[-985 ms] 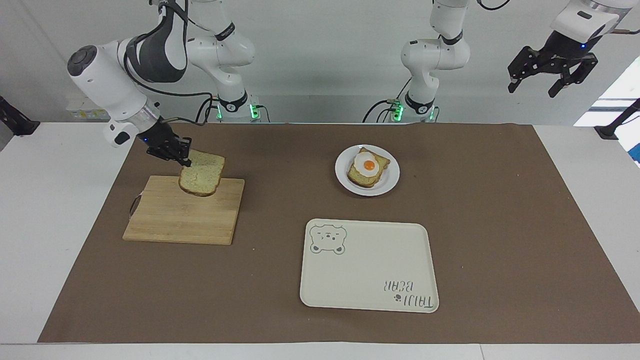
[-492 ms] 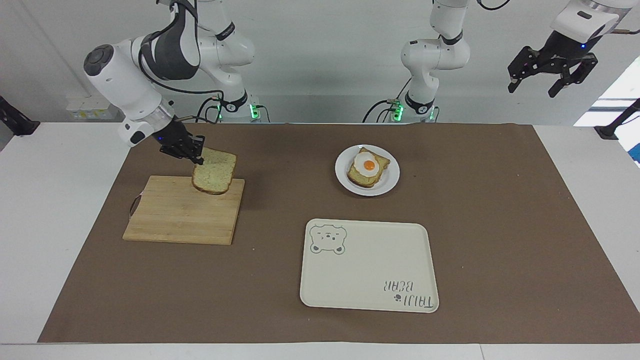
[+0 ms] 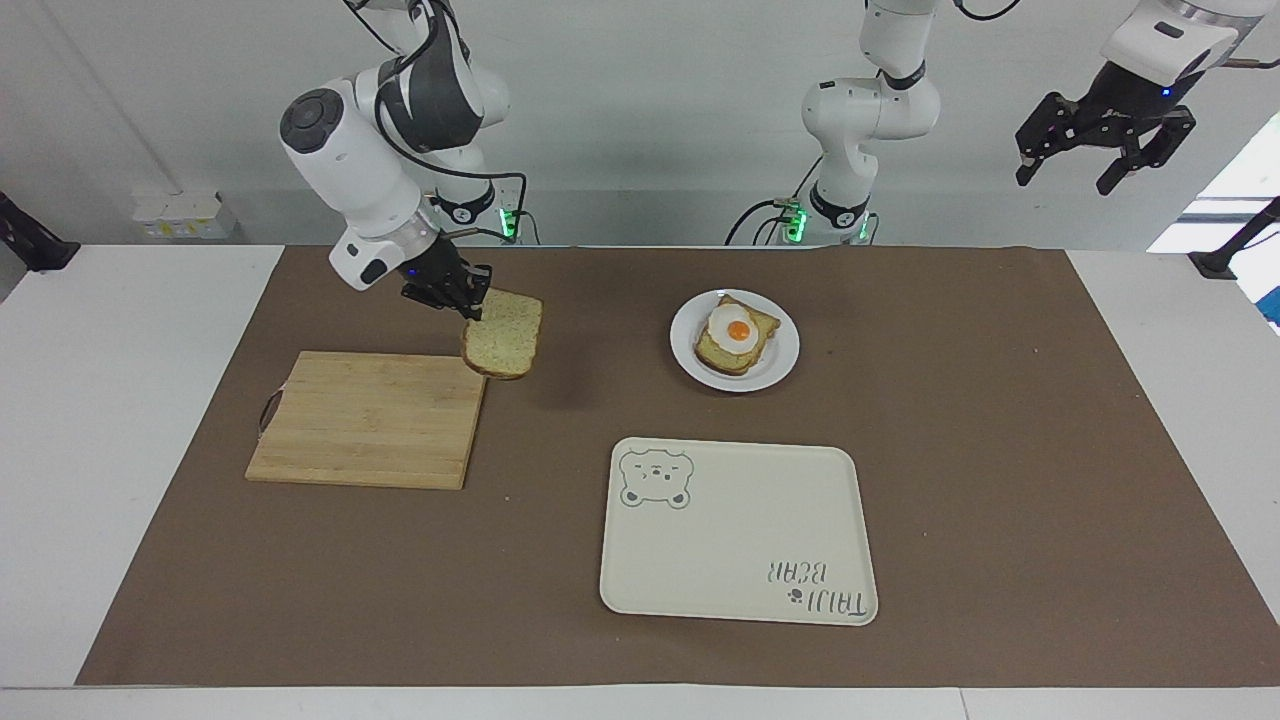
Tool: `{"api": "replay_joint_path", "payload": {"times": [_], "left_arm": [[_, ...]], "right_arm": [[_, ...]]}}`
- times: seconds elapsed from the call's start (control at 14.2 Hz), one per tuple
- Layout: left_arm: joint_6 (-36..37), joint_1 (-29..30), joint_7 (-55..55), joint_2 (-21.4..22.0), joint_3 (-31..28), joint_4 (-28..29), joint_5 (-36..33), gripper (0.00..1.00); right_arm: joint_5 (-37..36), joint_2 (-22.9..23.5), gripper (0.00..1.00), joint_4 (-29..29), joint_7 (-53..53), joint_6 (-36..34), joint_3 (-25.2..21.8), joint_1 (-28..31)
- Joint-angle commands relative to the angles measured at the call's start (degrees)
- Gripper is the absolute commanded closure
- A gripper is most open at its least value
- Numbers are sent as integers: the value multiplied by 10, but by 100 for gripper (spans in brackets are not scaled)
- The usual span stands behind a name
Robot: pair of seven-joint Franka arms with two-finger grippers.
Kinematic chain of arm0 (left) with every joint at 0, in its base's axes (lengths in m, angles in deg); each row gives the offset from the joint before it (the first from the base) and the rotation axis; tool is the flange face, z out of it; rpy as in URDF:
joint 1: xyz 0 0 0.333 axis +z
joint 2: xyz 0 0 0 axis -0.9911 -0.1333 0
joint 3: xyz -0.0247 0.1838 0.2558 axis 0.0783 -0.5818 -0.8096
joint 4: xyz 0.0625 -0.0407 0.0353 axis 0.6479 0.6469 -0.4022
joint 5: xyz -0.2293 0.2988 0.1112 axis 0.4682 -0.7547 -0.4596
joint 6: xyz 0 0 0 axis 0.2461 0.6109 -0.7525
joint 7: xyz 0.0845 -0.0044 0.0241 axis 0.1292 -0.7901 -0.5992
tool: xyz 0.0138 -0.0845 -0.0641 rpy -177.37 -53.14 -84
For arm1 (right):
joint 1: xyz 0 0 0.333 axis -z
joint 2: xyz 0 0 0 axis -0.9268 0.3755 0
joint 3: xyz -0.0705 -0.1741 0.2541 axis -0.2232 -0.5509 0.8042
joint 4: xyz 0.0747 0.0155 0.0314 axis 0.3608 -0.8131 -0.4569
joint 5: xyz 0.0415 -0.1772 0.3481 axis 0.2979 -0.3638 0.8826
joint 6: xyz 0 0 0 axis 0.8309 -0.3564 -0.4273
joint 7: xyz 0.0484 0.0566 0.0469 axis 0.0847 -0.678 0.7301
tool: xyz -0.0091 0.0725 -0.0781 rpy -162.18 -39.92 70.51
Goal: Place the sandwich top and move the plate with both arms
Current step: 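Carry the bread slice with the right gripper over the egg toast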
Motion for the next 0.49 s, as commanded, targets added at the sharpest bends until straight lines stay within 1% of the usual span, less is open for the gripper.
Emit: {"api": "replay_joint_path", "payload": {"times": [0.0,0.28,0.42], "left_arm": [[-6,3,-4,15,2,19,-3,0],[-6,3,-4,15,2,19,-3,0],[-6,3,-4,15,2,19,-3,0]], "right_arm": [[43,5,100,-1,-2,-10,0,-15],[67,19,100,-3,-9,-9,0,-62],[99,23,100,-4,-24,-5,0,-67]]}}
